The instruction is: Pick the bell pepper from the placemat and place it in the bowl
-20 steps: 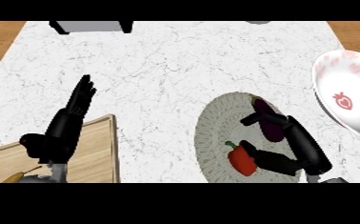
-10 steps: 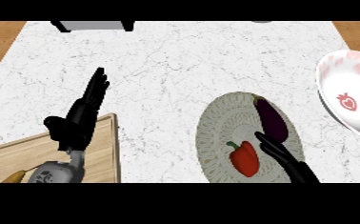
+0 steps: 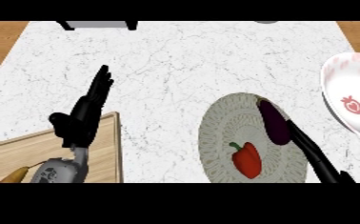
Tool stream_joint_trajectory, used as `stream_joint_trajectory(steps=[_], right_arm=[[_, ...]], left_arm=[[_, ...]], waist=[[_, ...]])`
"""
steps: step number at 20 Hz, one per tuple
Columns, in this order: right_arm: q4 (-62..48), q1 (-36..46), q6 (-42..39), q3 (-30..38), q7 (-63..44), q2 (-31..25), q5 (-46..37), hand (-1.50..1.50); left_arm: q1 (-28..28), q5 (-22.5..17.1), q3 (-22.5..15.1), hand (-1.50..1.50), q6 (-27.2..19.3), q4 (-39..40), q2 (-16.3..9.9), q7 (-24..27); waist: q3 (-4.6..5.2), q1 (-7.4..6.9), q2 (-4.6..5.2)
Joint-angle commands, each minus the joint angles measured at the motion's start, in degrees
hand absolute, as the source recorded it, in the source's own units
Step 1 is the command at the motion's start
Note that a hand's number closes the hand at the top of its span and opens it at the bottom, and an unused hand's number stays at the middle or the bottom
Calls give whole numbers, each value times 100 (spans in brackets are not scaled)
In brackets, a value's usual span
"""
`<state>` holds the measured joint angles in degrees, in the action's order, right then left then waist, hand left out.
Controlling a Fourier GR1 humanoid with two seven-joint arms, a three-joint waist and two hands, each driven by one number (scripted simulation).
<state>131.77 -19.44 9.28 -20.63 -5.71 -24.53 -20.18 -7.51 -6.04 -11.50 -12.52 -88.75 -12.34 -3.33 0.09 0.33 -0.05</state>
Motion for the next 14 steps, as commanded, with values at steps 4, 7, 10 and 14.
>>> stream_joint_trajectory(steps=[4, 7, 10, 14], right_arm=[[147, 660, -890, -39, -2196, -262, -122, -150], [44, 1214, -1301, -178, -2997, -168, -11, -150], [-273, 1150, -1560, -175, -3070, -222, -14, -150], [-264, 731, -1475, -627, -2787, 188, -579, -150]], left_arm=[[10, -9, 96, 0, 151, 11, -35, 6], [-141, -73, 203, 0, 223, 34, -38, -150], [-77, 145, -8, 0, 117, -172, 97, -273], [52, 138, 238, 0, 285, 299, 285, 247]], waist=[[0, -95, 16], [-1, -99, 16], [-7, -64, 4], [-8, -12, 1]])
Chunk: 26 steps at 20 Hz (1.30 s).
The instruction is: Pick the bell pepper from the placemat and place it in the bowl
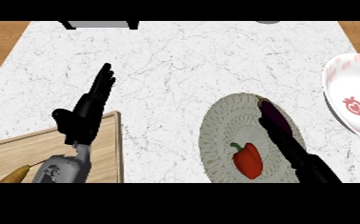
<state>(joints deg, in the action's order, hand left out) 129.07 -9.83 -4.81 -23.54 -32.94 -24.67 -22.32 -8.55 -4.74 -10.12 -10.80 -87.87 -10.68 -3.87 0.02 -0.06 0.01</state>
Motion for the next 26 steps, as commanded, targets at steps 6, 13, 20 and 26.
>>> stream_joint_trajectory(steps=[6, 13, 20, 26], right_arm=[[-87, -557, -616, 690, 829, -11, 558, -150], [-654, -264, -541, 603, 1251, 654, 625, -150], [-745, -732, -898, 1199, 1732, 601, 1135, -150], [-1576, -545, -659, 648, 1971, 1166, 531, -150]], left_arm=[[68, 173, 240, 0, 205, 33, 143, -30], [-60, 139, 410, 0, 355, -196, 127, -380], [-48, 462, 317, 0, 210, -120, 476, -295], [7, 440, 562, 0, 509, 196, 402, 222]], waist=[[-3, 39, -6], [-4, 7, -6], [-4, 28, -5], [-3, 11, -3]])
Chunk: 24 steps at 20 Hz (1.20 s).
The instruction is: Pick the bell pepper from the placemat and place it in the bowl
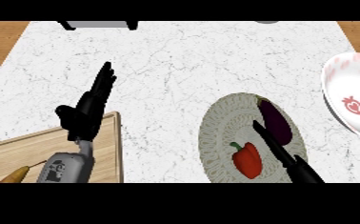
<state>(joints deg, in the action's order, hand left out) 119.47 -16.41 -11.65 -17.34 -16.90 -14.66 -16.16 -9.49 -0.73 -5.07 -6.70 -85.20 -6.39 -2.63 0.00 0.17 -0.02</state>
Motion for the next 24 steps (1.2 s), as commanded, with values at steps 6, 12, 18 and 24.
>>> stream_joint_trajectory(steps=[6, 12, 18, 24], right_arm=[[-945, 464, 38, 225, 409, 420, -105, -150], [-1261, 470, 288, -3, 405, 495, -844, -150], [-1743, 134, 386, 315, 1118, 84, -1184, -150], [-2125, 912, 112, 242, 798, 512, -1204, -150]], left_arm=[[382, 126, 46, 0, 156, -710, -49, -388], [-91, 242, 102, 0, 19, -33, 248, -215], [588, 61, 94, 0, 362, -898, 58, -370], [152, 136, 293, 0, 379, -581, 96, -445]], waist=[[-2, -30, -3], [1, -4, 4], [-1, -14, -4], [-1, -18, 0]])
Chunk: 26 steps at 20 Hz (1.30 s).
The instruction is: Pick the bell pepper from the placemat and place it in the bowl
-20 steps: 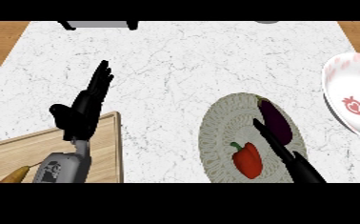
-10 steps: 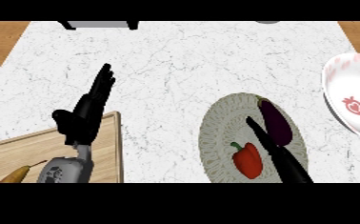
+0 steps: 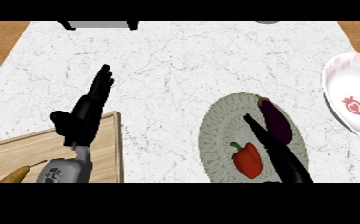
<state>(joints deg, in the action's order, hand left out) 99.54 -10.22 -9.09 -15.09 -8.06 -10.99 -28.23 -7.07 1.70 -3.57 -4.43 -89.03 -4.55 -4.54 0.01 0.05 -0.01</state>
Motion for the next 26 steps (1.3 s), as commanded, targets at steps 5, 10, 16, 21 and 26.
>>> stream_joint_trajectory(steps=[5, 10, 16, 21, 26], right_arm=[[-338, 227, -266, -339, 922, -498, -544, 150], [-593, 98, 38, -670, 1105, -49, -744, 150], [440, -737, -190, -464, 1660, -537, -203, 150], [1387, -2044, -654, 660, 2913, -1499, 1185, 150], [2655, -2499, -790, 1166, 3236, -1327, 1981, 150]], left_arm=[[121, 228, -257, 0, -177, -64, 295, 19], [-318, 98, 45, 0, 21, -42, 55, -290], [-174, 222, 44, 0, -48, 324, 161, 104], [-77, -49, 283, 0, 108, -159, -73, -163], [-195, 81, 244, 0, -13, 22, 6, -187]], waist=[[-1, 0, -2], [-1, 9, 1], [0, 41, -3], [-3, 159, -31], [2, 173, -31]])
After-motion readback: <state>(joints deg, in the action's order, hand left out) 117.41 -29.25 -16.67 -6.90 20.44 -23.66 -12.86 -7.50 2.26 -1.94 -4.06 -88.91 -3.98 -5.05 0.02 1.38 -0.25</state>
